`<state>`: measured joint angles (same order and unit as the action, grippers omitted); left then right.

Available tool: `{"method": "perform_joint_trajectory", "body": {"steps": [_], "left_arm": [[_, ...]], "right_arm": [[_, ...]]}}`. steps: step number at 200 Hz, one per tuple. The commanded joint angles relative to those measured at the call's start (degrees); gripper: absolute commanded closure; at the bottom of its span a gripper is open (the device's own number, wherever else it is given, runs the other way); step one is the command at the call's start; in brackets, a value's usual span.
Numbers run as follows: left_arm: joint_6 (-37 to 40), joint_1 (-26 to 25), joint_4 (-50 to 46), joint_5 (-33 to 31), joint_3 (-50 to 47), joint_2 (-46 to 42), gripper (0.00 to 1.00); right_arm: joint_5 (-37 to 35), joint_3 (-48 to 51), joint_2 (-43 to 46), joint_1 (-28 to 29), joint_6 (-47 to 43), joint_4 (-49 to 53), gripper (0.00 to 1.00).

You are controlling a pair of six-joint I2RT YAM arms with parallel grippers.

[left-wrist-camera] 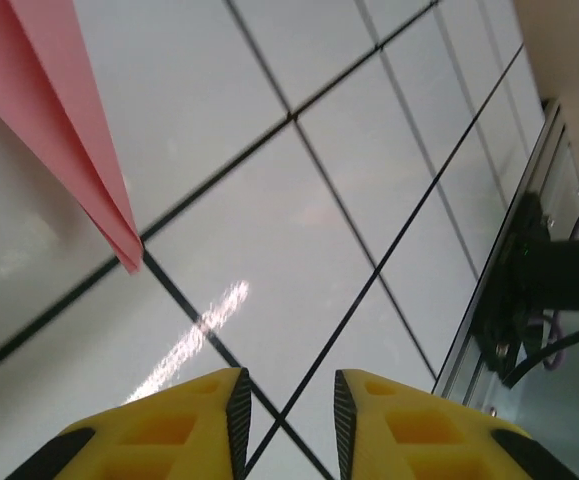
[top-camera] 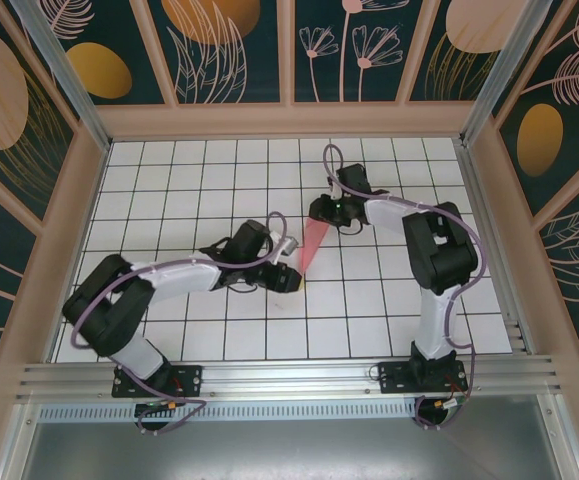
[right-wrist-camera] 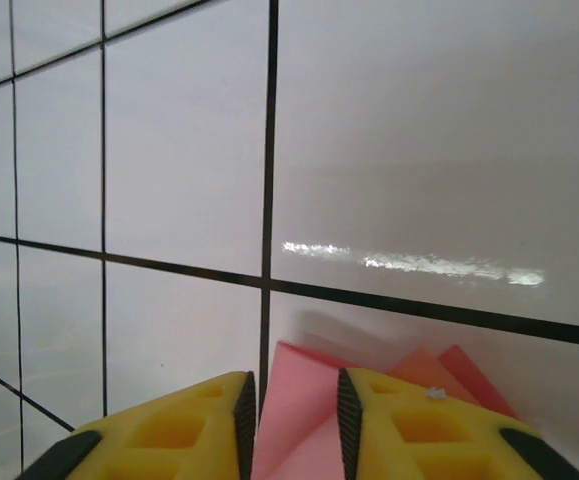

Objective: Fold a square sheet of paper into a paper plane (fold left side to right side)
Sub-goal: Fold the wing for the fifth time at the center of the table, then turn over the paper plane at the top-center of the table.

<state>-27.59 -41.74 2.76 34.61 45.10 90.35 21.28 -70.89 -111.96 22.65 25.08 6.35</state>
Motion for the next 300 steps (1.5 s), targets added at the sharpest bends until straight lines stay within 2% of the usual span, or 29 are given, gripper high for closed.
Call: {"method": "perform_joint_trajectory", "body": {"steps": [1,20,40,72,86,101,124,132,158,183,218,256,274,300], "left_arm": [[0.54,1.99,-2.24,-8.24,2.03,-4.26,0.66],[-0.58,2.6,-1.79,-18.56,1.8,-7.19,0.62],[-2.2,2.66,0.49,-27.28,0.5,-9.6,0.56],[-3.59,2.69,3.04,-32.31,0.31,-10.04,0.53],[-3.25,2.72,2.65,-32.57,0.9,-9.15,0.53],[-2.81,2.63,2.14,-32.17,1.13,-8.37,0.52],[-2.79,2.7,1.8,-32.57,0.9,-8.05,0.52],[-2.79,2.69,1.78,-32.76,0.7,-8.22,0.52],[-2.71,2.71,1.21,-35.15,0.22,-9.57,0.52],[-2.56,2.67,1.09,-38.38,-0.84,-12.25,0.51],[-2.38,2.65,1.1,-41.24,-2.11,-14.96,0.49],[-2.58,2.71,0.75,-41.86,-2.47,-15.12,0.47],[-2.53,2.68,0.41,-42.25,-2.34,-14.92,0.46],[-2.3,2.65,-0.34,-43.19,-2.2,-15.29,0.45]], "right_arm": [[-6.19,-1.03,7.1,0.66,-1.32,5.0,0.63],[-12.02,-0.31,8.97,2.52,0.1,9.13,0.56],[-17.73,2.34,11.31,5.74,2.9,11.63,0.43],[-20.66,9.28,14.59,8.37,8.01,11.12,0.33],[-19.25,12.22,15.34,8.36,8.93,9.54,0.33],[-16.72,13.98,15.45,8.37,9.41,8.13,0.36],[-15.49,15.06,15.02,8.37,9.81,8.25,0.47],[-15.11,15.47,14.94,8.37,9.81,8.07,0.54],[-10.82,15.54,16.15,8.37,9.1,6.05,0.83],[-5.34,15.86,20.21,8.37,7.59,2.59,0.99],[7.15,20.37,22.57,6.78,6.86,-4.46,1.0],[10.72,23.5,17.31,3.39,3.58,-5.87,0.98],[10.05,23.53,14.67,1.68,1.28,-4.57,0.93],[1.95,21.55,14.35,0.73,-2.07,2.46,0.81]]}}
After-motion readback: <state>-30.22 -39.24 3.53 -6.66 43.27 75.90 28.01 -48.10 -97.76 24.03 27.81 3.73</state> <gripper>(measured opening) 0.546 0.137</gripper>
